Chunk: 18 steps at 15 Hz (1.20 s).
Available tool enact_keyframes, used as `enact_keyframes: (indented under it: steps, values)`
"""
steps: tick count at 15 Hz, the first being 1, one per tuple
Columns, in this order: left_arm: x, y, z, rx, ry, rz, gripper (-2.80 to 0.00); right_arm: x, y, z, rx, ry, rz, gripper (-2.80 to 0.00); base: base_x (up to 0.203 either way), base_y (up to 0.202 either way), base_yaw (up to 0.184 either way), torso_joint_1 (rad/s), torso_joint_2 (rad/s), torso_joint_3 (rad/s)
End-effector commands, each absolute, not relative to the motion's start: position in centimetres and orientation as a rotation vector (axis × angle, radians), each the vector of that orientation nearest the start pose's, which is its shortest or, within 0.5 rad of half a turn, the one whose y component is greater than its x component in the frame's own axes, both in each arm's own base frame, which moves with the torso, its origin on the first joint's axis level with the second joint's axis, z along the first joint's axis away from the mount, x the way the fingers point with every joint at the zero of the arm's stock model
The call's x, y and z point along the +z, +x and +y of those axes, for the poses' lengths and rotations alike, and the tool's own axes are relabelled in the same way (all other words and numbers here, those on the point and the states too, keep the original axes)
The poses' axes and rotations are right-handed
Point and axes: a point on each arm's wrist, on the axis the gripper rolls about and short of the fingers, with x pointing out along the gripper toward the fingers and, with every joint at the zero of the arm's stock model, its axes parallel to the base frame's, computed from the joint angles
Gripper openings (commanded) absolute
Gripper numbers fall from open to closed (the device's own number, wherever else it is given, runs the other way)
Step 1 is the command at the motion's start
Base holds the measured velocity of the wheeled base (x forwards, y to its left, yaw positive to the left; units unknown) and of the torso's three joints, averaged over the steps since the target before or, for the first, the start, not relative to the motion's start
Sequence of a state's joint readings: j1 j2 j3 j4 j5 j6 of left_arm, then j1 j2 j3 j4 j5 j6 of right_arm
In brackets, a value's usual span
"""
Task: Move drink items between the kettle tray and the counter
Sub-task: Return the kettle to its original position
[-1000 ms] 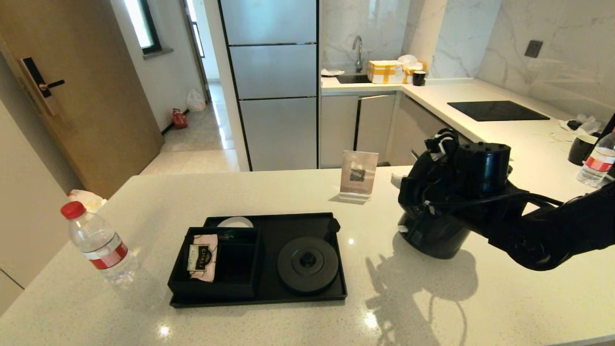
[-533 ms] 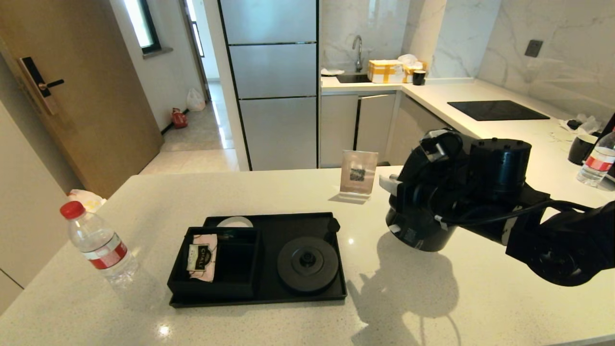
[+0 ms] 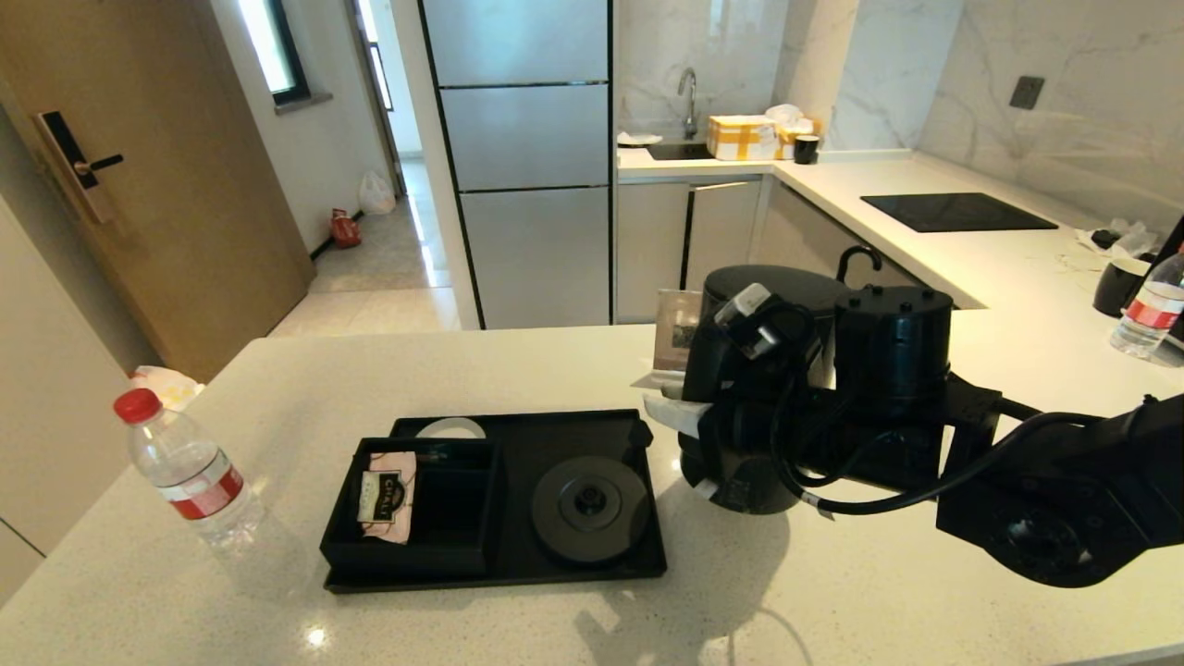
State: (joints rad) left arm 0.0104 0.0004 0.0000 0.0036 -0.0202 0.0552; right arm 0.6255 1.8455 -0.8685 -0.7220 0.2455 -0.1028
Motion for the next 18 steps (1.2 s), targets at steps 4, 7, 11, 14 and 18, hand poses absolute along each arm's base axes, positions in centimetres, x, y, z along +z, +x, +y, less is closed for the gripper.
enact_keyframes:
  steps: [4,7,11,14,18]
  values:
    - [7.5,-2.3,-0.1,-0.009,0.054,0.004,-2.8,16.0,27.9,23.5,1.042,-0.16,0.212,-2.8,0.0,0.0,0.0,0.0,0.0,0.0]
    - [7.5,-2.3,-0.1,-0.009,0.054,0.004,-2.8,16.2,27.6,24.0,1.059,-0.161,0.207,-2.8,0.0,0.0,0.0,0.0,0.0,0.0]
    - [7.5,-2.3,-0.1,-0.009,0.055,0.004,-2.8,16.1,26.7,26.7,1.146,-0.166,0.199,-2.8,0.0,0.0,0.0,0.0,0.0,0.0]
    - [7.5,-2.3,-0.1,-0.009,0.054,0.003,-2.8,15.8,26.4,27.9,1.183,-0.171,0.201,-2.8,0.0,0.0,0.0,0.0,0.0,0.0]
    - [7.5,-2.3,-0.1,-0.009,0.054,0.004,-2.8,15.0,25.9,30.5,1.234,-0.18,0.194,-2.8,0.0,0.0,0.0,0.0,0.0,0.0]
